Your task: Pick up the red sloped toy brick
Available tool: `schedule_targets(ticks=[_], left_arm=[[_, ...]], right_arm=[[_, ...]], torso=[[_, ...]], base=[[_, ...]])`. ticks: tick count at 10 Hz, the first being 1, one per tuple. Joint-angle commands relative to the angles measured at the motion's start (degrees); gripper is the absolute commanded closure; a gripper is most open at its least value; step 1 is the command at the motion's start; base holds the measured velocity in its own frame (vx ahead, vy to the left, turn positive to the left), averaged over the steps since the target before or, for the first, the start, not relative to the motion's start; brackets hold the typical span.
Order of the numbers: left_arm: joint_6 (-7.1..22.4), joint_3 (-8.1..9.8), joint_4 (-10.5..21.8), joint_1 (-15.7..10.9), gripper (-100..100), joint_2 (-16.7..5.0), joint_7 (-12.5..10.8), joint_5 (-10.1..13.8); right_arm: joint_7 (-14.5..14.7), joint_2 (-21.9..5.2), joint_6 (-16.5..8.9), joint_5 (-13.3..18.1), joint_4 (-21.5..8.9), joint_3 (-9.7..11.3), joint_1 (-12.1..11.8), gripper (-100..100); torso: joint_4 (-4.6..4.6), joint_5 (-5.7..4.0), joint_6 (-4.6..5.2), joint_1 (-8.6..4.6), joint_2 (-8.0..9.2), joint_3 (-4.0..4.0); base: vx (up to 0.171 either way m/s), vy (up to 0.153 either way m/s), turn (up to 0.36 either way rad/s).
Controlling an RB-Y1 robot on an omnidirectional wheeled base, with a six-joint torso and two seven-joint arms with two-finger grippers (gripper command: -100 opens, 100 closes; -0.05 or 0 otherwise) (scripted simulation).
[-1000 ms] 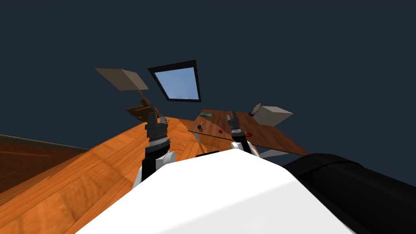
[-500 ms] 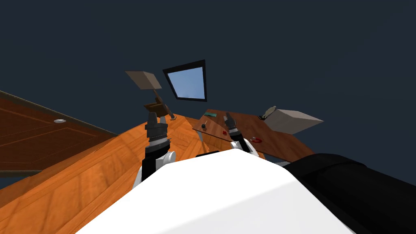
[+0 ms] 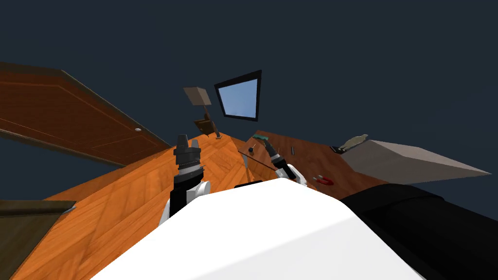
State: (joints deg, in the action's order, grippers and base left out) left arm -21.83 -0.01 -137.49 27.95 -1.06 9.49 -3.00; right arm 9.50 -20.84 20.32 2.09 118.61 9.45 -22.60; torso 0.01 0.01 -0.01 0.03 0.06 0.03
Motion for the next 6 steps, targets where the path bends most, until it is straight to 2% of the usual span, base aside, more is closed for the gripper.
schedule_targets(ticks=[1,3,4,6], left_arm=[[0.0,0.0,0.0,0.0,0,0.0,0.0,0.0],[0.0,0.01,0.0,0.01,0,0.0,0.0,0.0],[0.0,0.01,0.0,0.0,0,0.0,0.0,0.0],[0.0,0.01,0.0,0.01,0,0.0,0.0,0.0]], right_arm=[[2.65,-2.86,-1.41,-0.3,-2.46,1.9,1.26,-100],[5.66,-6.39,-2.97,-0.6,-5.54,4.61,2.33,-100],[5.66,-6.76,-2.97,-0.6,-5.54,4.61,2.33,-100],[8.56,-10.53,-4.64,-0.88,-8.65,7.64,3.1,-100]], torso=[[0.0,0.0,0.0,0.0,0.0,0.0],[0.0,-0.02,0.03,-0.09,0.0,0.0],[0.0,-0.02,0.02,-0.11,0.0,0.0],[0.0,-0.03,0.04,-0.11,-0.03,-0.01]], base=[[-0.027,-0.002,0.429],[-0.021,-0.017,0.316],[-0.012,-0.017,0.123],[-0.011,-0.021,0.279]])
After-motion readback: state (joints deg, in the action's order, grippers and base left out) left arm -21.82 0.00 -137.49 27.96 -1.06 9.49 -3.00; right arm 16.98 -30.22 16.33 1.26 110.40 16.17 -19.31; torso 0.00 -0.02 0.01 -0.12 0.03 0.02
